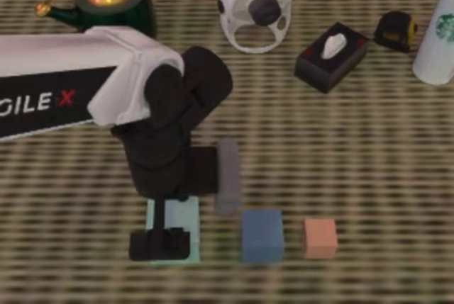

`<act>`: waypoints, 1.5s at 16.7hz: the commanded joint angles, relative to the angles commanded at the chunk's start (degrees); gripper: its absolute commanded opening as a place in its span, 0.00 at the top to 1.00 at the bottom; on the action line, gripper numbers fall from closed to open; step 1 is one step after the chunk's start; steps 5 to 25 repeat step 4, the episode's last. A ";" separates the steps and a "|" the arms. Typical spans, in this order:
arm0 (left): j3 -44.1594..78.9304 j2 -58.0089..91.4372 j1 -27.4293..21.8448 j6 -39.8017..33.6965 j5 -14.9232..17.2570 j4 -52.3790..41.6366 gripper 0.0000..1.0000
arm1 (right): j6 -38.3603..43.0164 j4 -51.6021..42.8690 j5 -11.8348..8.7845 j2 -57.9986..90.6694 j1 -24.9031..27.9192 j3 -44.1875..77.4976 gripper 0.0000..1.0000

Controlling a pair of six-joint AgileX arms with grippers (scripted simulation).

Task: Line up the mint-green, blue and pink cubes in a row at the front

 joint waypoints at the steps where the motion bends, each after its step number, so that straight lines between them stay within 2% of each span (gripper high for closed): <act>1: 1.42 -0.85 0.13 0.01 0.00 -2.36 0.00 | 0.00 0.00 0.00 0.00 0.00 0.00 0.00; 4: 3.88 -2.65 0.44 -0.09 -0.03 -5.79 0.00 | 0.00 0.00 0.00 0.00 0.00 0.00 0.00; 25: 3.88 -2.65 0.44 -0.09 -0.03 -5.79 0.00 | 0.00 0.00 0.00 0.00 0.00 0.00 0.00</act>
